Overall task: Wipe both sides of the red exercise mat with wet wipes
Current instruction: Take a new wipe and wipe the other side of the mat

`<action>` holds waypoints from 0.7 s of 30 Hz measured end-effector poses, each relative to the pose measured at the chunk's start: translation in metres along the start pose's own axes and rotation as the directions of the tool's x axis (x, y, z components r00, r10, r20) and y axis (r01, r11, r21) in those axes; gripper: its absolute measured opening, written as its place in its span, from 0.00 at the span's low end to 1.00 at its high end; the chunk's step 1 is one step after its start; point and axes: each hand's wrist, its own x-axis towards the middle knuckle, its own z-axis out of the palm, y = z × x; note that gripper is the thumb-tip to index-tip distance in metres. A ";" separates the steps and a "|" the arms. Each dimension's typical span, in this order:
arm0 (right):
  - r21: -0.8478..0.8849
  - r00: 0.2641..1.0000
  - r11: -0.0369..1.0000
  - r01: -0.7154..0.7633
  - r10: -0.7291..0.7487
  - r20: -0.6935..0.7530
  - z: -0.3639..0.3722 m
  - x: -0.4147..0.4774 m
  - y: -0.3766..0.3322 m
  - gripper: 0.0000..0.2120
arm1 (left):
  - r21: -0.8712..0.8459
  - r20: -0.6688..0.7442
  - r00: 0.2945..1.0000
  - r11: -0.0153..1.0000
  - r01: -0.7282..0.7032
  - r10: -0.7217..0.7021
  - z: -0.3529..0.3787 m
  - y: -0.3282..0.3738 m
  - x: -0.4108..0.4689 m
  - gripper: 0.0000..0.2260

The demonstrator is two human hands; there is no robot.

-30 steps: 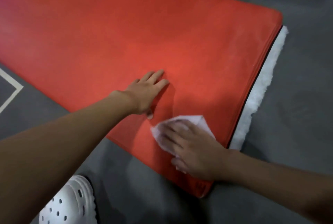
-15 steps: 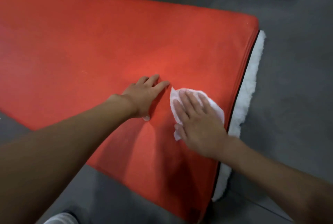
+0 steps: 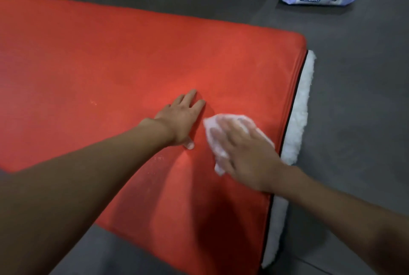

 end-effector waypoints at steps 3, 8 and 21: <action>0.030 0.960 0.960 -0.279 0.279 -0.004 -0.005 0.012 -0.005 0.32 | -0.089 0.042 0.999 0.996 -0.013 0.016 -0.005 -0.003 0.002 0.58; -0.004 1.000 1.000 -0.013 0.013 -0.009 0.000 0.008 0.008 0.33 | -0.144 -0.021 1.000 0.990 0.000 -0.003 -0.022 -0.008 0.019 0.46; 0.006 0.915 0.918 -0.397 0.396 -0.077 -0.004 0.044 0.038 0.35 | -0.048 0.030 0.999 0.998 0.046 -0.044 -0.020 -0.008 0.037 0.61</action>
